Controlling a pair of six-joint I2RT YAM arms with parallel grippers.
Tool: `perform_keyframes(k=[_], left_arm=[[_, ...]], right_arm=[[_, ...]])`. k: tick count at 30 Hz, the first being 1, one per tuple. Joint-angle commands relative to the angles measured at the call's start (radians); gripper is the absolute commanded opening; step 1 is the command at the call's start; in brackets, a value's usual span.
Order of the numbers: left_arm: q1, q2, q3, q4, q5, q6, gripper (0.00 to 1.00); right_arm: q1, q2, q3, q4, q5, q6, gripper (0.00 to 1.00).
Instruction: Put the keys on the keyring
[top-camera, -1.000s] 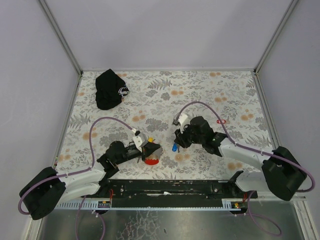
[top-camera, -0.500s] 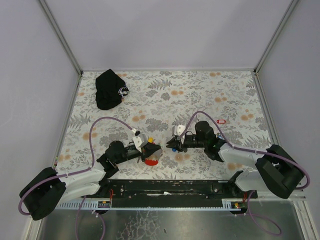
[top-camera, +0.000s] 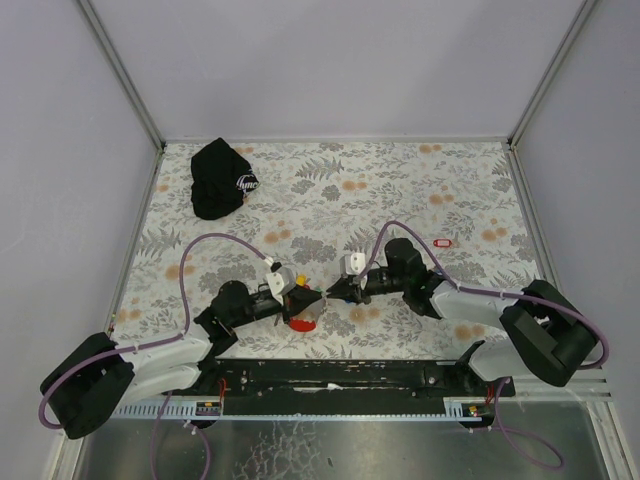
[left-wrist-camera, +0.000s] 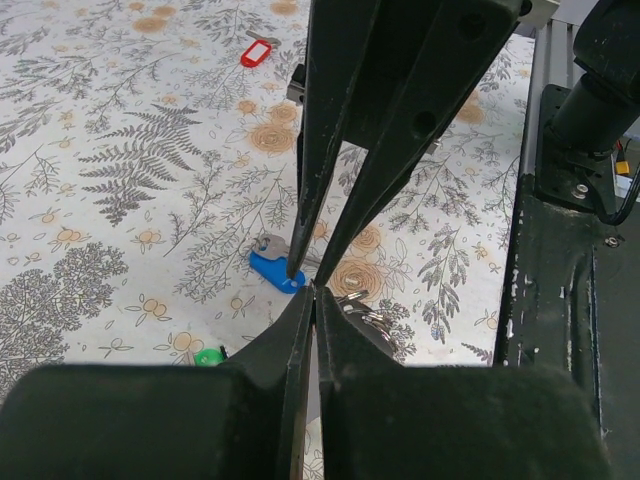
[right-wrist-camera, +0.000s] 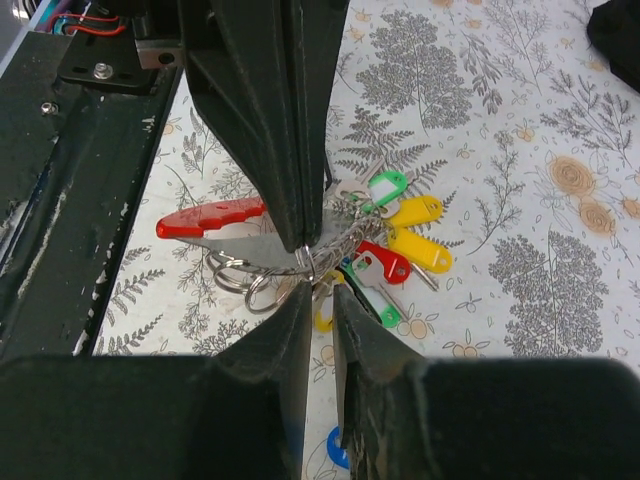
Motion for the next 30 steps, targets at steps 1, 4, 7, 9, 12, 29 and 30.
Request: perform_keyframes(k=[1,4,7,9,12,29,30], left_arm=[[0.007,0.005,0.004,0.087,0.023,-0.008,0.00],[0.007,0.008,0.005,0.089,0.024,-0.009,0.00],[0.008,0.010,0.006,0.091,0.027,-0.008,0.00],[0.007,0.009,0.005,0.093,0.029,-0.011,0.00],[0.008,0.010,0.004,0.096,0.030,-0.012,0.00],[0.010,-0.027,0.013,0.010,0.001,-0.007,0.11],[0.010,-0.035,0.013,-0.002,-0.008,-0.004,0.15]], right_arm=[[-0.006,0.013,0.055,0.063,-0.055,-0.013,0.21],[-0.007,0.019,0.055,0.071,-0.075,-0.005,0.20],[-0.007,0.023,0.057,0.072,-0.081,-0.003,0.20],[-0.006,0.029,0.061,0.070,-0.089,-0.002,0.21],[-0.006,0.040,0.069,0.070,-0.108,0.002,0.20],[0.000,-0.015,0.179,-0.279,-0.017,-0.123,0.00],[0.004,-0.022,0.199,-0.331,0.020,-0.140,0.00]])
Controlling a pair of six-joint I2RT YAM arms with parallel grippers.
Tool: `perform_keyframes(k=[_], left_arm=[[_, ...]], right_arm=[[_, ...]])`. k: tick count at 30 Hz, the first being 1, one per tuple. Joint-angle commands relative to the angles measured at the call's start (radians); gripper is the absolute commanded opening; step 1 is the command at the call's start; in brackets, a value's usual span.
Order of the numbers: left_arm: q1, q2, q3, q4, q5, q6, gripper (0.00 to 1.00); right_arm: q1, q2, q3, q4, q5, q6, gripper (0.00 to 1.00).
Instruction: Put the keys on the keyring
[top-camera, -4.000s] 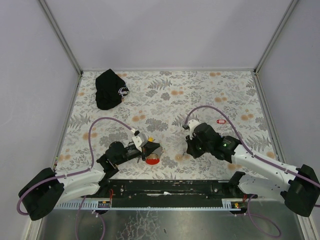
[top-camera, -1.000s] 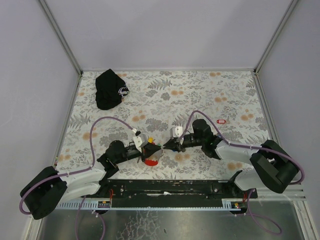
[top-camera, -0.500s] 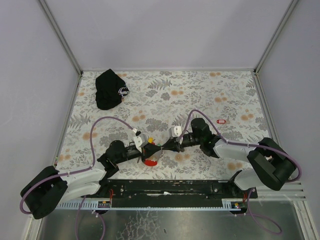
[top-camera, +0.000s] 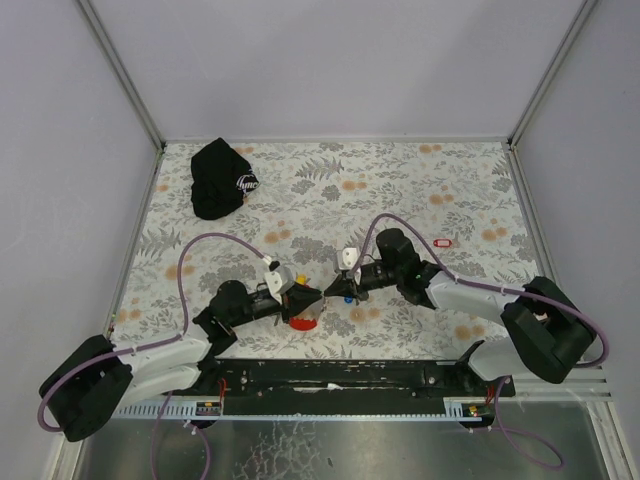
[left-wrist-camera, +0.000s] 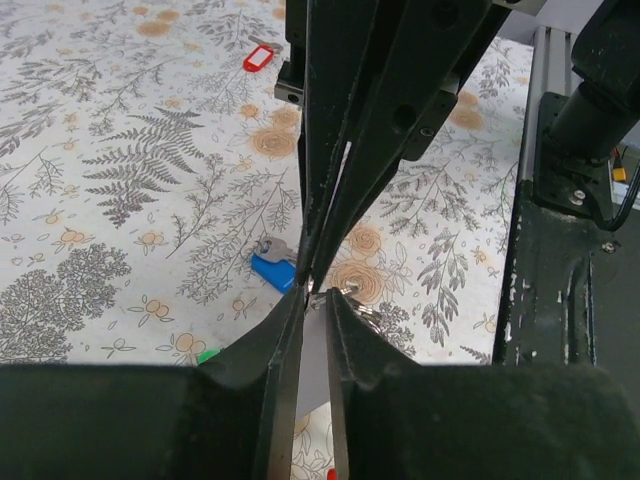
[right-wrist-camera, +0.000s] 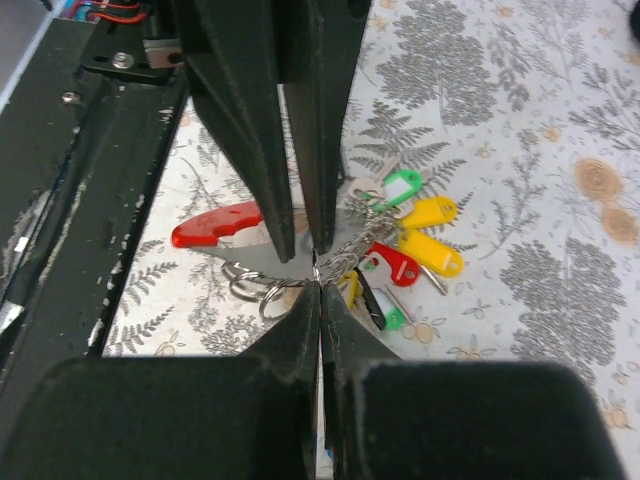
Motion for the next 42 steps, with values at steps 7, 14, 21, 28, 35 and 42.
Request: perform_keyframes(k=[7,14,21,28,35,42], left_arm=[[0.005,-0.036,0.012,-0.011,-0.079,0.015,0.28],[0.004,-0.001,0.038,-0.026,-0.073,0.043,0.31],[0.005,0.046,0.063,-0.022,0.017,0.067,0.31],[0.004,0.099,0.101,-0.057,0.077,0.090,0.25],[0.004,0.102,0.104,-0.057,0.078,0.101,0.18],[0.004,0.111,0.104,-0.054,0.091,0.107,0.16]], right_arm=[[0.028,-0.094,0.153,-0.365,0.181,-0.143,0.00],[0.053,-0.101,0.184,-0.437,0.212,-0.157,0.00],[0.083,-0.091,0.230,-0.514,0.251,-0.159,0.00],[0.112,-0.075,0.304,-0.626,0.300,-0.151,0.00],[0.140,-0.050,0.368,-0.725,0.343,-0.136,0.00],[0.158,-0.034,0.411,-0.785,0.371,-0.123,0.00]])
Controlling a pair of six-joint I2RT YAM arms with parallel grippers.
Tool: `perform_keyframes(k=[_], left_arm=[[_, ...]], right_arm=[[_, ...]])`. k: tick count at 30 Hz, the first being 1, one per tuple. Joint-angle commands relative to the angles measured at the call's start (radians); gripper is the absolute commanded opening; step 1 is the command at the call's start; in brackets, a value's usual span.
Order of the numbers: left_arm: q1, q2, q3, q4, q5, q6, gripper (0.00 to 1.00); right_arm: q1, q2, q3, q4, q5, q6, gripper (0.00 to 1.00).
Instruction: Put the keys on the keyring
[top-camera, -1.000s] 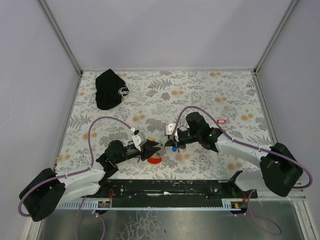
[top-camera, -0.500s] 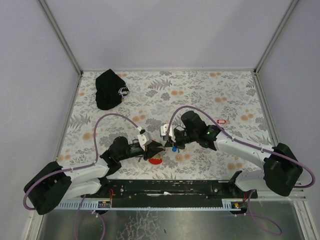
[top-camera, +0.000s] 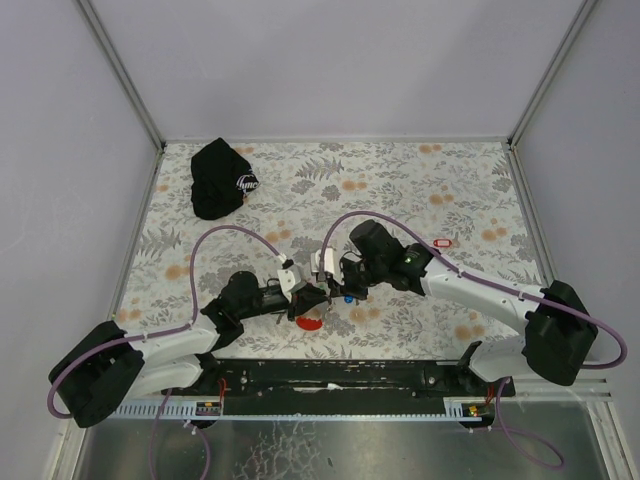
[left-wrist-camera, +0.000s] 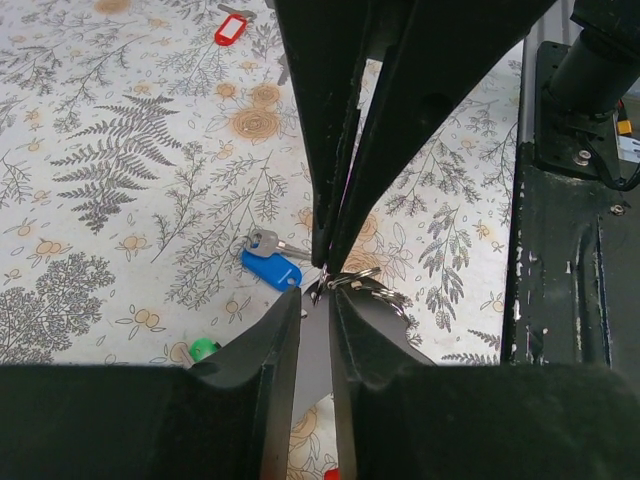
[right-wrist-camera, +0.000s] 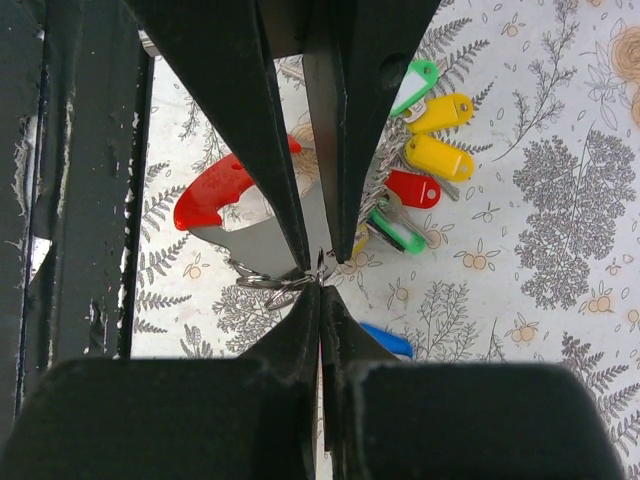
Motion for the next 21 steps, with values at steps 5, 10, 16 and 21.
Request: perform_keyframes(k=[5,10,16,21], left_arm=[[0.004,0.007,0.022,0.024,0.042,0.016,0.10],[0.003,0.002,0.016,0.039,0.051,0.011,0.08],[0.004,0.020,0.019,0.057,0.079,0.001,0.05],[0.004,0.040,0.030,0.046,0.101,0.003,0.00]], right_arm=[[0.031,0.020,0.086,-0.059,0.022,0.023,0.00],[0.041,0.038,0.109,-0.080,0.037,0.040,0.00],[0.052,0.061,0.135,-0.102,0.039,0.059,0.00],[0.059,0.069,0.150,-0.117,0.035,0.066,0.00]])
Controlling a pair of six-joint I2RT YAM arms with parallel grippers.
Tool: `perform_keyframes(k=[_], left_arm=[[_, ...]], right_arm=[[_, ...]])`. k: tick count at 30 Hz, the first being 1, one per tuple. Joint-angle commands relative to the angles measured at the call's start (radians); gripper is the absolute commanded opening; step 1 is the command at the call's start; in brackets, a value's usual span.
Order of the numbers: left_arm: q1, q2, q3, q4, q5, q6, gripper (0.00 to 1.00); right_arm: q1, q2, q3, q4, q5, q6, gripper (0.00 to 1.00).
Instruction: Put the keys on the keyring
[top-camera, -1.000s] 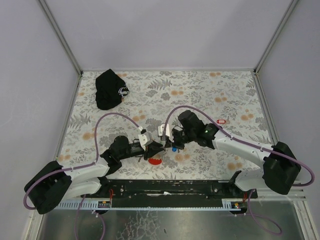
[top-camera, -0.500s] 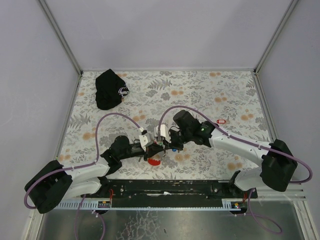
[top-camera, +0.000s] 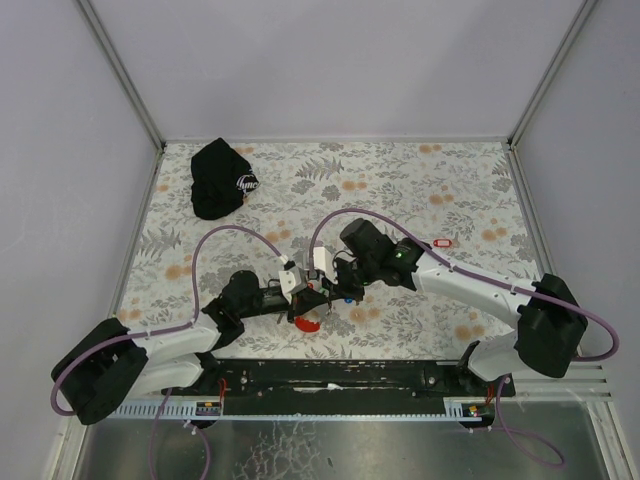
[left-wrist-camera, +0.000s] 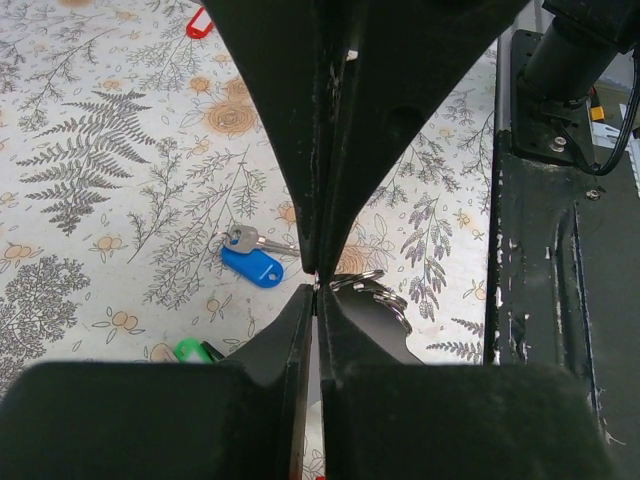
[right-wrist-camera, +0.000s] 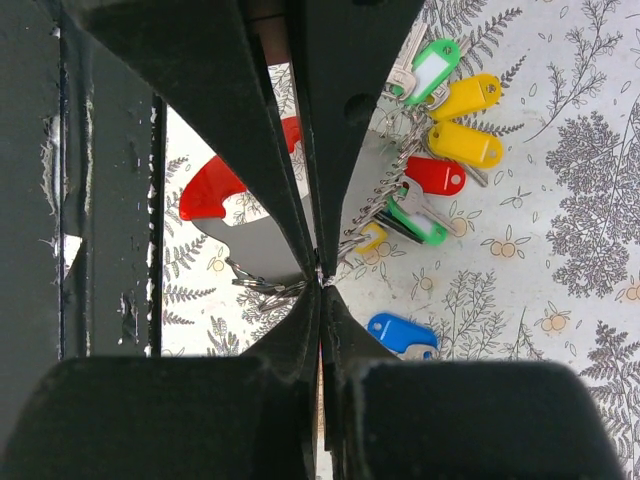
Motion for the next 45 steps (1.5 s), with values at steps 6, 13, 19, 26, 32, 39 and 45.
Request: perform_keyframes(k=[6,13,19,26,32,39,45], left_arm=[[-0.001,0.015,0.025,0.038,0.021,0.002,0.00],[-0.002,-0.010,-0.011,0.085,-0.030,-0.019,0.00],[-0.001,-0.033,-0.050,0.143,-0.082,-0.052,0.00],[-0.002,-0.047,-0.070,0.175,-0.116,-0.070,0.00],[-0.002,-0.050,-0.071,0.170,-0.146,-0.079,0.00],[-0.001,-0.063,-0.067,0.147,-0.165,-0.081,0.00],[-0.001,-0.059,-0.059,0.131,-0.166,-0.078,0.00]], right_arm=[[0.025,0.003,0.061,-0.012,0.010,0.032,0.02],[0.023,-0.085,0.010,0.063,0.075,0.107,0.30],[0.024,-0.182,-0.034,0.102,0.269,0.282,0.36],[0.016,-0.186,-0.094,0.129,0.498,0.521,0.37],[0.003,-0.110,-0.145,0.190,0.575,0.640,0.37],[-0.019,0.035,-0.150,0.249,0.571,0.674,0.37],[-0.089,0.113,-0.151,0.273,0.519,0.657,0.34]])
